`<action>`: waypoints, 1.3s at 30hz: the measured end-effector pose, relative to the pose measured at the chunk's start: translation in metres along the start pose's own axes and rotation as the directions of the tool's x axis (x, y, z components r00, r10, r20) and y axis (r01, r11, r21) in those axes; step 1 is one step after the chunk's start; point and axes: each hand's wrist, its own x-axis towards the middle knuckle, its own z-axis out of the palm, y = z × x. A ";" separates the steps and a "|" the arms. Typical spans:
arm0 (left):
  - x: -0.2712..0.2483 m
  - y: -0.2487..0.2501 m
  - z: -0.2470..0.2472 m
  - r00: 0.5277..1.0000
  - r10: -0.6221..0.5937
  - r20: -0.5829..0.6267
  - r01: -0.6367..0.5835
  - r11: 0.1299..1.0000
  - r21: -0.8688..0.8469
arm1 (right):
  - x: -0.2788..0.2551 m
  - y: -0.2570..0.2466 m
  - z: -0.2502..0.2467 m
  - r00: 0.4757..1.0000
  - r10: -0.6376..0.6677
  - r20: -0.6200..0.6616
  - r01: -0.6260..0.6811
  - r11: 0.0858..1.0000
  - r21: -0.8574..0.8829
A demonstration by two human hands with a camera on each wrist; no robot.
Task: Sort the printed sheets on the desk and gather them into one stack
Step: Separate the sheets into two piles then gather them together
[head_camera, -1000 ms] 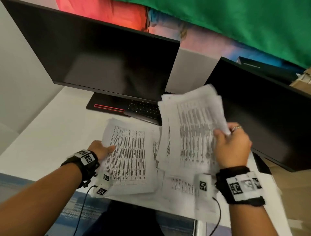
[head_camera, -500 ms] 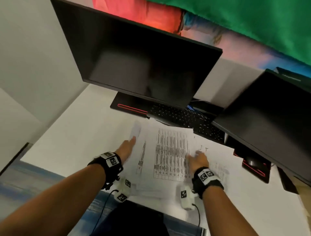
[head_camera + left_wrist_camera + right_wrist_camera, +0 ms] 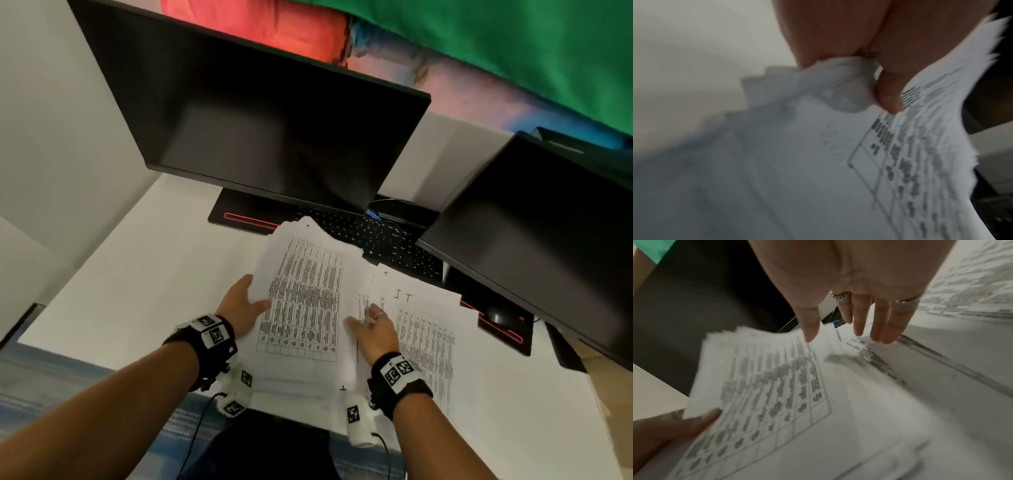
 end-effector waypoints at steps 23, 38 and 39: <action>-0.040 0.094 -0.034 0.921 0.367 -0.128 -0.389 0.880 -0.272 | -0.017 -0.084 -0.020 0.921 -0.360 -0.145 0.387 0.817 0.428; -0.016 0.067 -0.063 0.977 0.126 -0.172 -0.132 0.991 -0.023 | 0.012 0.087 -0.106 0.895 0.208 -0.396 -0.374 0.832 -0.410; -0.016 0.061 -0.060 0.986 0.071 -0.152 -0.078 0.996 -0.036 | 0.012 0.090 -0.103 0.917 0.144 -0.371 -0.309 0.845 -0.437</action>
